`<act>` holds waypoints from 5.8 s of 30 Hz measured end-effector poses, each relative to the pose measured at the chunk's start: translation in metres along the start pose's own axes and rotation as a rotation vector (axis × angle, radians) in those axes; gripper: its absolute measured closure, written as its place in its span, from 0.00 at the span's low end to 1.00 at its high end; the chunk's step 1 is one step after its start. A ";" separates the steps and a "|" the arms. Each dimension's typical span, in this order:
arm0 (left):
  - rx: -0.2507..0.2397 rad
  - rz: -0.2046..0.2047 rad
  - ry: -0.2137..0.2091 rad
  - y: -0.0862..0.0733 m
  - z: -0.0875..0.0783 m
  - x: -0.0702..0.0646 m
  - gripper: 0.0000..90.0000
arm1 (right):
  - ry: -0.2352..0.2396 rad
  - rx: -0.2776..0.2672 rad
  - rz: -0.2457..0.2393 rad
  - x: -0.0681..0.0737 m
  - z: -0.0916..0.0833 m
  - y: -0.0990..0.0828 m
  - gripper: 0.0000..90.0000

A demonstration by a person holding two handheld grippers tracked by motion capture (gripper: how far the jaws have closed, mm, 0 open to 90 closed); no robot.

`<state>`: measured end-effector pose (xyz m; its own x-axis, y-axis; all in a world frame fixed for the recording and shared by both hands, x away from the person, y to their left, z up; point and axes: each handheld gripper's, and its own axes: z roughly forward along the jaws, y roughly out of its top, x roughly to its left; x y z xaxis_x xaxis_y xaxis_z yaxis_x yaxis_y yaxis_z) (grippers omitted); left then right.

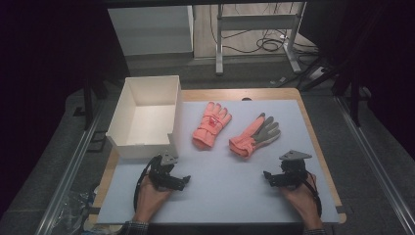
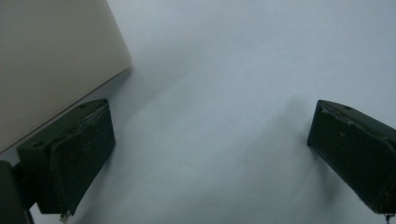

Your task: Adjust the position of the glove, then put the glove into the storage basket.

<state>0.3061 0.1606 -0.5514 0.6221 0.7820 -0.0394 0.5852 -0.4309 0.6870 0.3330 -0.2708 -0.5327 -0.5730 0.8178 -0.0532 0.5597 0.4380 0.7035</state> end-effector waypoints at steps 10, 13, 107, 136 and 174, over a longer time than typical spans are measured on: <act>-0.002 -0.003 -0.001 0.000 0.000 0.000 0.01 | -0.001 -0.004 0.000 0.000 0.000 0.000 0.05; -0.003 -0.004 -0.003 0.000 0.000 0.000 0.01 | -0.001 -0.003 0.000 0.000 0.000 0.000 0.05; -0.007 -0.009 -0.004 -0.001 0.000 0.000 0.01 | 0.060 -0.027 0.109 -0.040 0.040 0.110 0.98; -0.006 -0.009 -0.004 -0.001 0.000 0.000 0.01 | 0.459 0.037 -0.368 0.021 0.036 0.104 0.96; -0.006 -0.008 -0.004 -0.001 0.000 0.000 0.01 | 0.284 -0.080 -0.181 0.039 0.067 0.182 0.52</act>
<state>0.3057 0.1613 -0.5516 0.6196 0.7835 -0.0482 0.5872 -0.4218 0.6909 0.4525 -0.1347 -0.4542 -0.8089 0.5879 0.0088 0.3913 0.5271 0.7544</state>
